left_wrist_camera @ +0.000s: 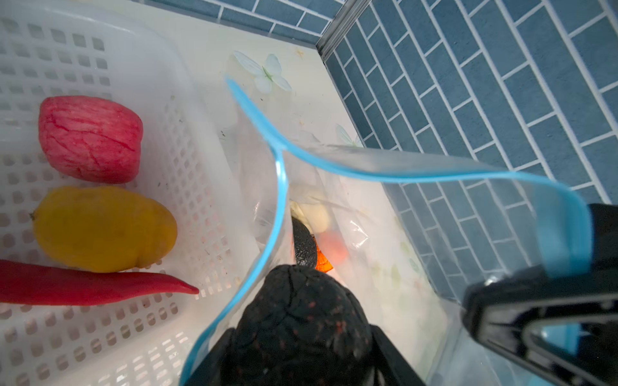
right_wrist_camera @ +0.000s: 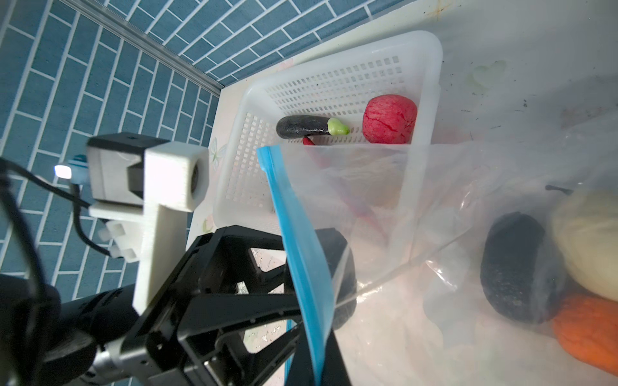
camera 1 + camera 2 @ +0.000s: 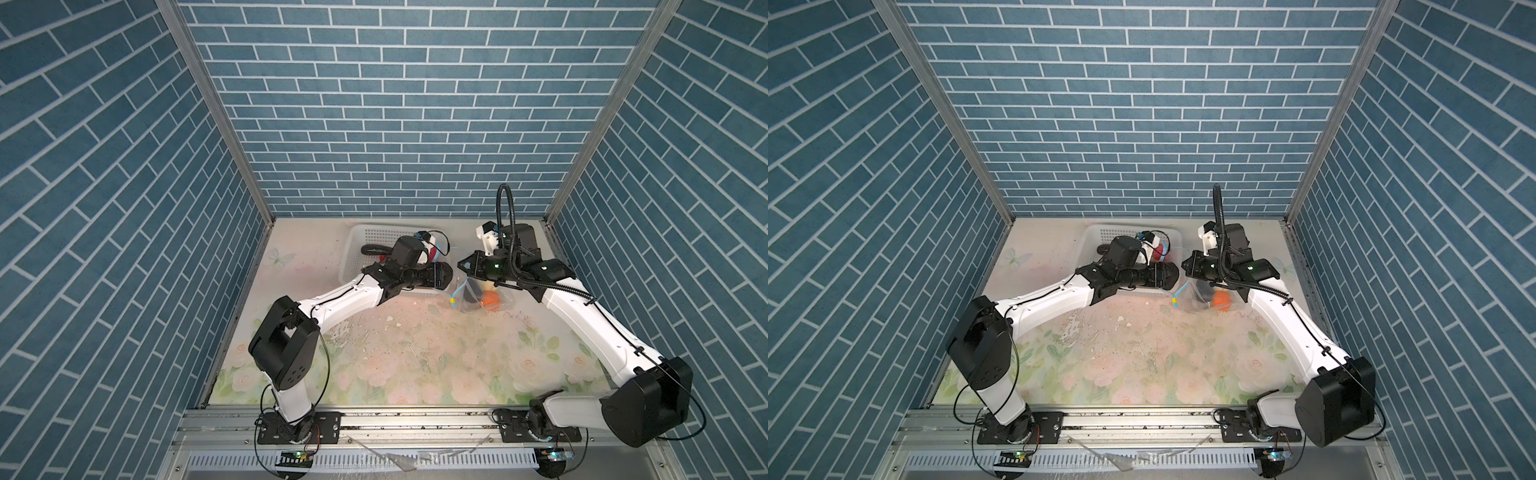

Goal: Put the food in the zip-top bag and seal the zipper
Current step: 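Lift the avocado and carry it into the bag mouth held by right gripper, then open the left gripper to drop the avocado into the bag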

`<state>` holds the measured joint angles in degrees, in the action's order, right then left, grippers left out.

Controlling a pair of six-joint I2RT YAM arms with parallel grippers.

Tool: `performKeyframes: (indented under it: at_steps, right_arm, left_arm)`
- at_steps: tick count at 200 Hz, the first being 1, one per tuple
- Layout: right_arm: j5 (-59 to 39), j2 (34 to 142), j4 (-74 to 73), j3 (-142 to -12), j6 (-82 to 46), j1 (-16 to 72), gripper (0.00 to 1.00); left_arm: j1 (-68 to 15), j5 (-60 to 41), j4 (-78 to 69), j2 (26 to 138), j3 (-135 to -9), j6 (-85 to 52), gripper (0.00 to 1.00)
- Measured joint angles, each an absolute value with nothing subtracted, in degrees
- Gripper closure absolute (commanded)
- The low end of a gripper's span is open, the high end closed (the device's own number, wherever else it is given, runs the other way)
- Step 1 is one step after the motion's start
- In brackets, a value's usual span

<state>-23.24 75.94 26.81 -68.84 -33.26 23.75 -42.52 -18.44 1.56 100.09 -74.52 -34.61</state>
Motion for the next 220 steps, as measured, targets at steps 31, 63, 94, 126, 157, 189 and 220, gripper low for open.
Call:
performKeyframes:
  at_steps: [31,63,94,126,157,189,220]
  right_arm:
    - [-22.96,74.74,26.04,-67.53,-33.23,23.99,1.0]
    - [-21.91,73.23,25.65,-65.52,-33.21,23.99,1.0]
    - [-20.99,72.79,25.65,-64.75,-33.19,24.01,1.0]
    - [-20.01,72.73,25.65,-64.73,-33.15,24.05,1.0]
    - [-19.35,72.55,25.78,-64.53,-32.88,24.05,1.0]
    - [-18.74,72.29,26.06,-64.53,-32.32,23.97,1.0]
    - [-18.26,72.29,26.52,-64.53,-31.11,23.7,1.0]
  left_arm:
    - [-43.48,-17.17,3.68,100.38,-75.35,-34.65,0.52]
    - [-44.58,-16.73,6.31,102.06,-77.67,-33.8,0.45]
    - [-44.66,-16.73,10.07,102.15,-79.22,-32.03,0.35]
    - [-44.66,-16.51,12.64,102.04,-82.63,-30.06,0.26]
    - [-44.66,-16.49,13.19,101.47,-82.67,-29.17,0.23]
    - [-44.51,-15.59,15.62,100.18,-82.43,-28.49,0.22]
    - [-43.53,-13.87,18.48,93.23,-79.61,-27.83,0.12]
